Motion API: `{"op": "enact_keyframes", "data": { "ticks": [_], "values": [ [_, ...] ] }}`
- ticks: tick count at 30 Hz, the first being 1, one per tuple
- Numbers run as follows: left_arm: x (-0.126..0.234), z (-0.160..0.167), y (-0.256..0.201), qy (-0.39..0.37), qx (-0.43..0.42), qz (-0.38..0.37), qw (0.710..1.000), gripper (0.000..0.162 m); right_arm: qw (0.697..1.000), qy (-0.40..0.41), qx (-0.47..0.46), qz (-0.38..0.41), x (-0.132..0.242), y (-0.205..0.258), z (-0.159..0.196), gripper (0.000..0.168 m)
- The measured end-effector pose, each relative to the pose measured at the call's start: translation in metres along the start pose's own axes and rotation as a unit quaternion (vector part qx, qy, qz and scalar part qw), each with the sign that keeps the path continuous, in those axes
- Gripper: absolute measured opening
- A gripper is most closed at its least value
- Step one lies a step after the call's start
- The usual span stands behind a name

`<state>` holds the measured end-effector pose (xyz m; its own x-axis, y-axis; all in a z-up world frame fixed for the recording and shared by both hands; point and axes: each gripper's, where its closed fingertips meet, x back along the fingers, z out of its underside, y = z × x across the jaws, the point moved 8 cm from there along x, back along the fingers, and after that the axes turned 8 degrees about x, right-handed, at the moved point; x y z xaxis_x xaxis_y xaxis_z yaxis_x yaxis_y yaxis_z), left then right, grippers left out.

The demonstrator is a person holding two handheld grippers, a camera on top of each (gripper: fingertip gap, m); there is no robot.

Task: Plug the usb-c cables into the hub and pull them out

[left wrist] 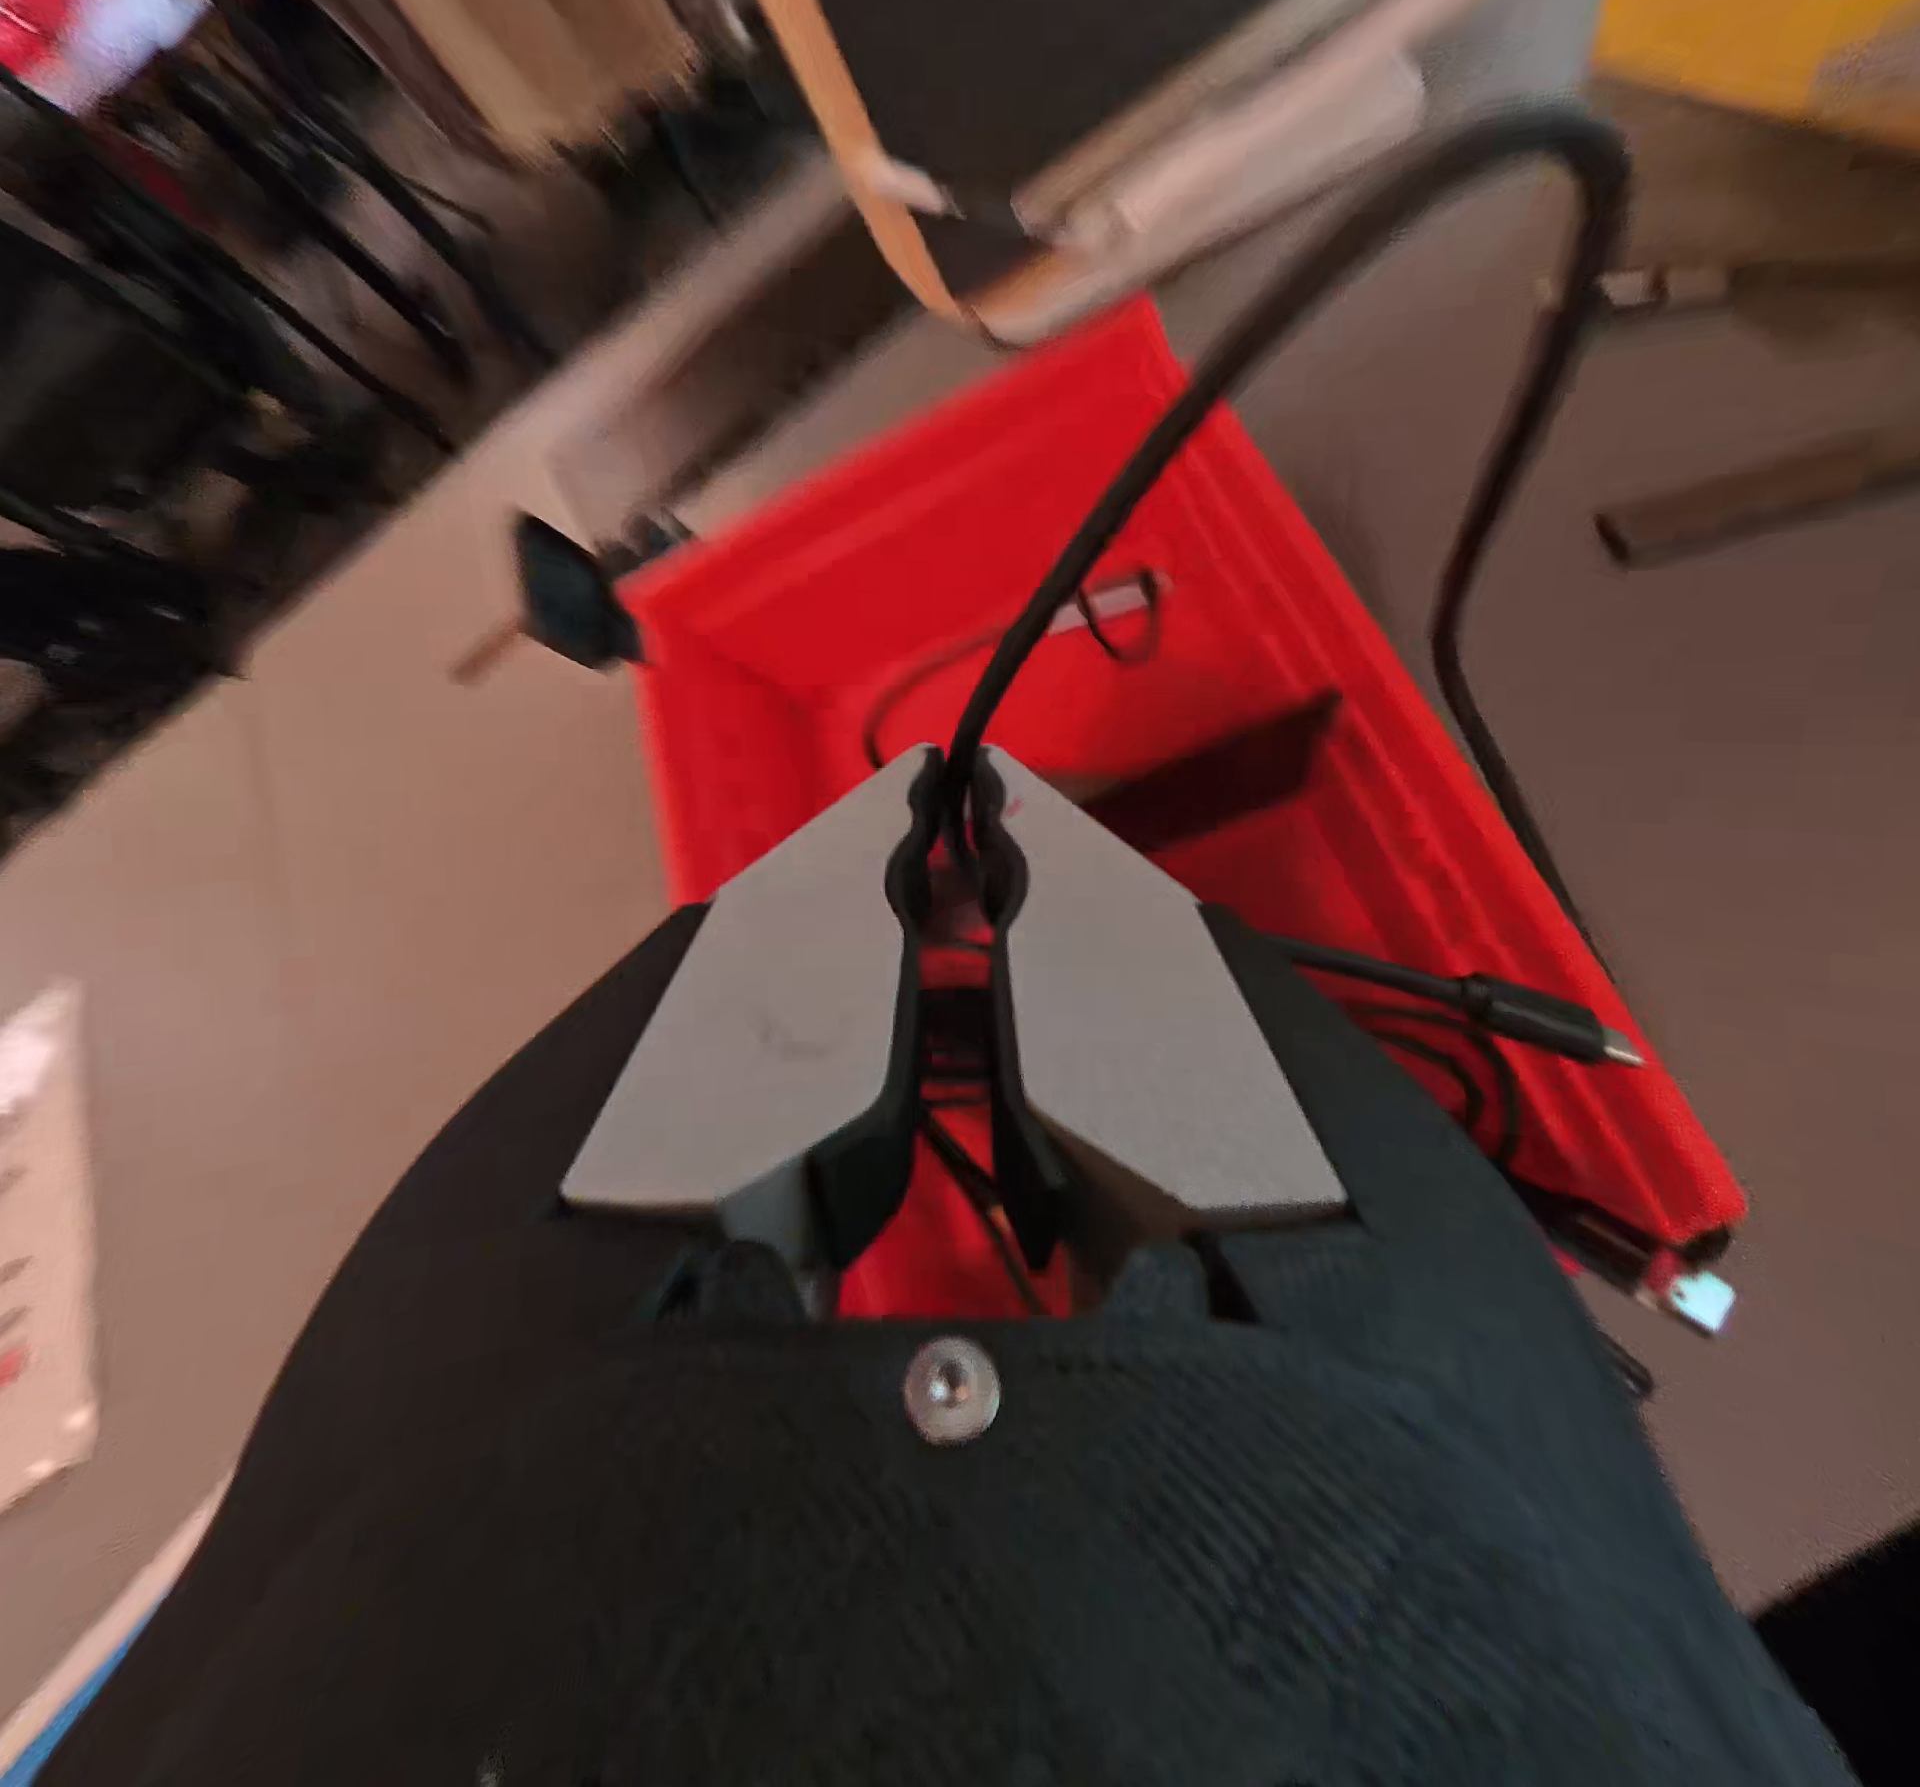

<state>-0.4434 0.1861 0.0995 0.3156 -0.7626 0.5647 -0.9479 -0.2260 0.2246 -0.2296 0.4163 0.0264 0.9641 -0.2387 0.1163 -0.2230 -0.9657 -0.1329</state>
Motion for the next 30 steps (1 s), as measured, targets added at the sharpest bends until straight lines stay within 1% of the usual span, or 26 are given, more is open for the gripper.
{"op": "enact_keyframes", "data": {
  "ticks": [1, 3, 7, 10, 12, 14, 16, 17, 18, 19, 20, 22, 23, 25, 26, 27, 28, 30],
  "values": [
    [0.015, -0.018, 0.010, -0.032, 0.001, -0.020, 0.999, 0.004, 1.000, -0.001, 0.002, -0.002, 0.000, 0.001, 0.000, 0.033],
    [0.044, -0.055, 0.025, -0.085, 0.005, -0.045, 0.995, 0.006, 1.000, -0.002, 0.003, -0.009, 0.000, 0.003, -0.001, 0.033],
    [0.092, -0.123, 0.032, -0.150, -0.012, -0.069, 0.986, 0.006, 0.999, -0.010, -0.008, -0.038, 0.001, 0.006, -0.001, 0.033],
    [0.122, -0.171, 0.028, -0.194, -0.009, -0.052, 0.980, 0.006, 0.993, -0.018, -0.026, -0.111, 0.001, 0.016, -0.002, 0.031],
    [0.133, -0.194, 0.022, -0.204, -0.010, -0.040, 0.978, 0.006, 0.989, -0.024, -0.037, -0.143, 0.001, 0.021, -0.003, 0.034],
    [0.130, -0.207, 0.014, -0.191, -0.026, -0.051, 0.980, 0.007, 0.985, -0.035, -0.040, -0.161, 0.003, 0.024, -0.006, 0.037],
    [0.119, -0.213, 0.004, -0.188, -0.037, -0.064, 0.979, 0.006, 0.978, -0.057, -0.049, -0.193, 0.008, 0.027, -0.011, 0.040],
    [0.114, -0.215, -0.001, -0.194, -0.034, -0.058, 0.979, 0.006, 0.971, -0.075, -0.055, -0.219, 0.012, 0.029, -0.015, 0.044],
    [0.106, -0.215, -0.008, -0.196, -0.020, -0.021, 0.980, 0.006, 0.961, -0.093, -0.060, -0.254, 0.016, 0.033, -0.019, 0.045],
    [0.092, -0.209, -0.020, -0.174, -0.011, 0.034, 0.984, 0.005, 0.950, -0.106, -0.066, -0.286, 0.020, 0.037, -0.023, 0.044],
    [0.077, -0.201, -0.029, -0.139, -0.012, 0.065, 0.988, 0.004, 0.938, -0.111, -0.070, -0.321, 0.024, 0.043, -0.025, 0.044],
    [0.053, -0.187, -0.039, -0.110, -0.028, 0.060, 0.992, 0.004, 0.912, -0.114, -0.074, -0.387, 0.028, 0.056, -0.028, 0.051],
    [0.046, -0.182, -0.046, -0.100, -0.030, 0.071, 0.992, 0.004, 0.908, -0.113, -0.076, -0.397, 0.028, 0.062, -0.028, 0.055],
    [0.038, -0.174, -0.061, -0.095, -0.016, 0.119, 0.988, 0.004, 0.915, -0.102, -0.076, -0.384, 0.020, 0.070, -0.026, 0.057],
    [0.037, -0.171, -0.068, -0.095, -0.013, 0.138, 0.986, 0.004, 0.909, -0.102, -0.083, -0.396, 0.017, 0.076, -0.026, 0.057],
    [0.036, -0.170, -0.074, -0.097, -0.017, 0.145, 0.985, 0.004, 0.895, -0.102, -0.096, -0.423, 0.017, 0.082, -0.027, 0.057],
    [0.036, -0.169, -0.079, -0.101, -0.023, 0.145, 0.984, 0.004, 0.883, -0.099, -0.107, -0.446, 0.017, 0.088, -0.027, 0.054],
    [0.037, -0.169, -0.084, -0.108, -0.028, 0.144, 0.983, 0.004, 0.869, -0.095, -0.107, -0.474, 0.017, 0.094, -0.027, 0.026]
  ]
}}
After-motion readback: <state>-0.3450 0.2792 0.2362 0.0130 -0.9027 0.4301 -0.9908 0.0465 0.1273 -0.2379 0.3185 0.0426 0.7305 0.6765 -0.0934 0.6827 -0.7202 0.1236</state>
